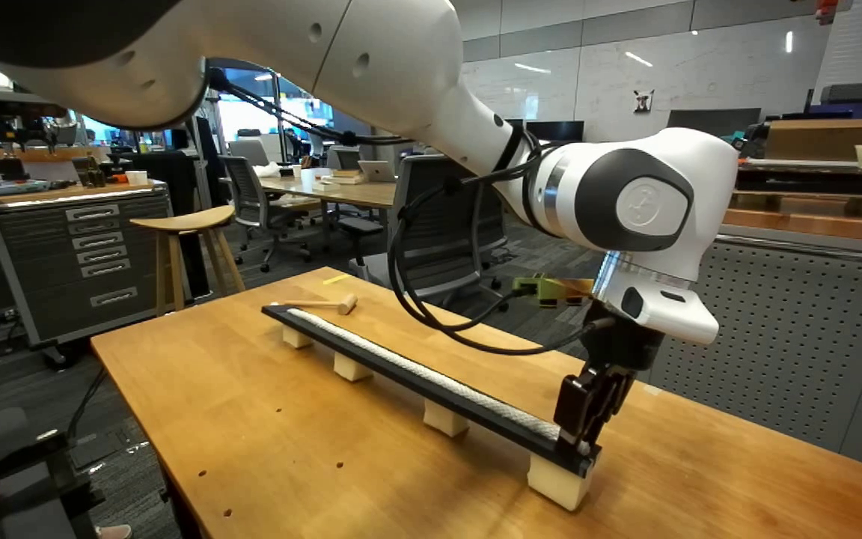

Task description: Stretch out the white rope and fit it in the middle space

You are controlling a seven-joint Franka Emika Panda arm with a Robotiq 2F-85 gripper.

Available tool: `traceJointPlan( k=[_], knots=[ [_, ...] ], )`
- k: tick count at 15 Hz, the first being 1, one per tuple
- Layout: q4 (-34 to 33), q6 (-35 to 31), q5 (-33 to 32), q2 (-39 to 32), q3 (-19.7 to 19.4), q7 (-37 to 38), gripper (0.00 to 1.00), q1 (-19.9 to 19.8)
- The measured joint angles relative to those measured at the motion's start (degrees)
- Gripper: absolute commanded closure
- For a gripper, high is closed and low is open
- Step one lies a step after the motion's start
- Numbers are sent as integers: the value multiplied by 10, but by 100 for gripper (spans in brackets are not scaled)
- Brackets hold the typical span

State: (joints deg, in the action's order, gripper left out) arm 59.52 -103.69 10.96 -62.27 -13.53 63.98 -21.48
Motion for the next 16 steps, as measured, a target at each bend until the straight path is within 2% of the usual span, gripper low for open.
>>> traceJointPlan(
  k=[2,10,16],
  knots=[
    [4,-17,-4,0,0,0,1,1],
    [16,-54,-25,8,0,-15,1,15],
    [17,-15,-89,49,0,-138,0,42]
  ],
)
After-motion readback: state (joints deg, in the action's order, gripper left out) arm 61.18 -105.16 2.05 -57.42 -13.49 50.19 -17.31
